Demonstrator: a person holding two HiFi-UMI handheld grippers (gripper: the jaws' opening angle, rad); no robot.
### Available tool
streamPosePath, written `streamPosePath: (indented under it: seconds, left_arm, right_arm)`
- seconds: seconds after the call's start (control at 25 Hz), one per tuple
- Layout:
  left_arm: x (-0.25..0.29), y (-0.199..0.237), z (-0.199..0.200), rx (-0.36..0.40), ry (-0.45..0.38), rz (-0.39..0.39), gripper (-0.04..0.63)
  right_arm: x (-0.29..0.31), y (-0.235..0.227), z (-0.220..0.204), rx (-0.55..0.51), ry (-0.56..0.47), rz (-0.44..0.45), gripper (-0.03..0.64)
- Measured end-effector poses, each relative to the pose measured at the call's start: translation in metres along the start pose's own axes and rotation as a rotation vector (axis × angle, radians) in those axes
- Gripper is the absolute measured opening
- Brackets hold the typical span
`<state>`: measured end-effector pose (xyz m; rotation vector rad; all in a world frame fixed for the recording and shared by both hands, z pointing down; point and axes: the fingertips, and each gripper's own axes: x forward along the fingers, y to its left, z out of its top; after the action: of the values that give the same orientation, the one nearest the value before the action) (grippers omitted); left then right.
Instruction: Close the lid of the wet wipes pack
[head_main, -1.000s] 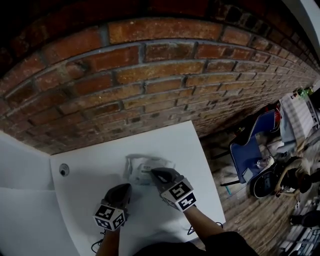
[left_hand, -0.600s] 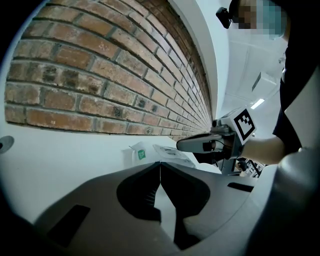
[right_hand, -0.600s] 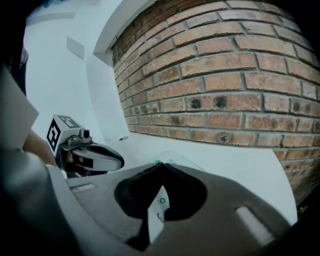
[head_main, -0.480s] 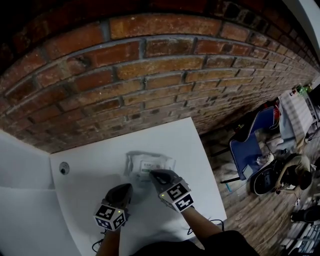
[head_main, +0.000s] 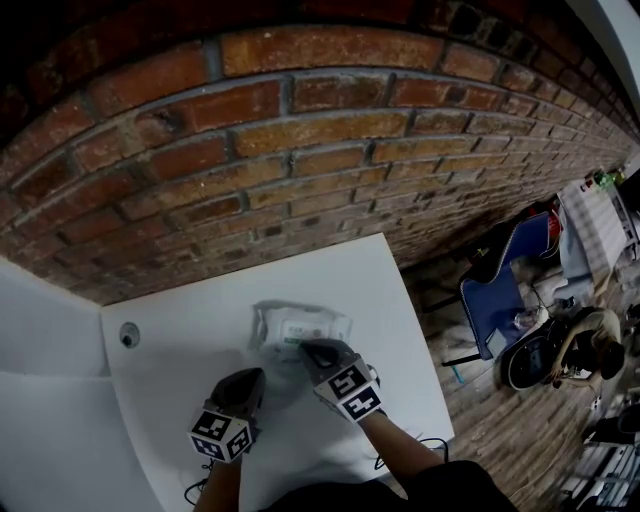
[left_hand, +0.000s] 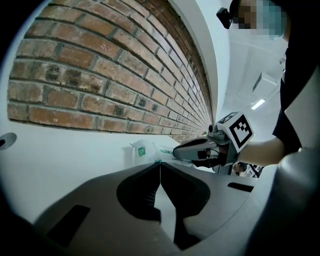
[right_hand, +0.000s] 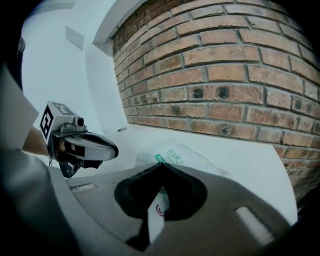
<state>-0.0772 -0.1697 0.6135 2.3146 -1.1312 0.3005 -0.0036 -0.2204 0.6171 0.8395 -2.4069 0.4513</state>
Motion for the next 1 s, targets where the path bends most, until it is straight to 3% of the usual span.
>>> streamPosePath:
  seconds: [0.6,1.0]
  left_arm:
    - [-0.003,-0.004,0.003,0.005,-0.009,-0.008,0.0]
    - [-0.016,-0.01,0.015,0.027,-0.043,-0.012,0.0]
  right_arm:
    - [0.007,-0.001,-0.005,-0.032,0.038,-0.031,-0.002]
    - [-0.003,0.003,0.0,0.043,0.002,-0.043,-0.002]
